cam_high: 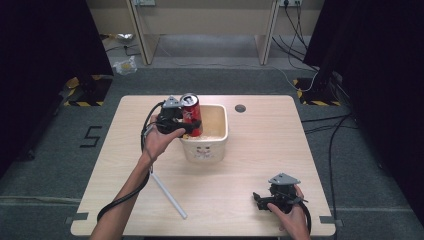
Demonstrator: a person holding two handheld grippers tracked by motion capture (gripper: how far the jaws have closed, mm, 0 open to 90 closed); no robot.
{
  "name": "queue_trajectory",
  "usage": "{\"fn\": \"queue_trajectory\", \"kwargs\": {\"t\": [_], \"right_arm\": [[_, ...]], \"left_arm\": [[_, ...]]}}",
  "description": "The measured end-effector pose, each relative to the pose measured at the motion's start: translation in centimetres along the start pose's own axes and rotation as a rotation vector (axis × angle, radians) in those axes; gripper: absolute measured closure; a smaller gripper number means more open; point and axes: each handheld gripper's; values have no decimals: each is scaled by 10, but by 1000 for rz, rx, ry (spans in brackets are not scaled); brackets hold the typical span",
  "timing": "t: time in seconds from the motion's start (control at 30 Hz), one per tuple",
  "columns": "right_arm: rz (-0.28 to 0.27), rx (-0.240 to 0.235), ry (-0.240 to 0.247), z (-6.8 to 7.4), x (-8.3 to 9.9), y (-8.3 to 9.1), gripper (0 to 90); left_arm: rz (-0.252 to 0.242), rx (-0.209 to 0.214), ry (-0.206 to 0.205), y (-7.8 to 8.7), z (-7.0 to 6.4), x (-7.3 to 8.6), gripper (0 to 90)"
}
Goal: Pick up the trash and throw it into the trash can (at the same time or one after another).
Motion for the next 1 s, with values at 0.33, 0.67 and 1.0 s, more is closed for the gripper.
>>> {"fn": "queue_trajectory", "kwargs": {"t": [0.33, 0.67, 1.0], "right_arm": [[-3, 0, 1, 0, 0, 0, 2], [-3, 0, 1, 0, 0, 0, 2], [-2, 0, -1, 0, 0, 0, 2]], "left_arm": [[21, -10, 3, -5, 7, 11, 335], [31, 3, -11, -5, 4, 13, 326], [18, 12, -13, -1, 1, 10, 290]]}}
Point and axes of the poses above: each handheld gripper's, and its own axes: y roughly backward along the jaws, x roughly out of its underside, z roughly to its left, and after that the axes turned 12 degrees about -z, right-handed
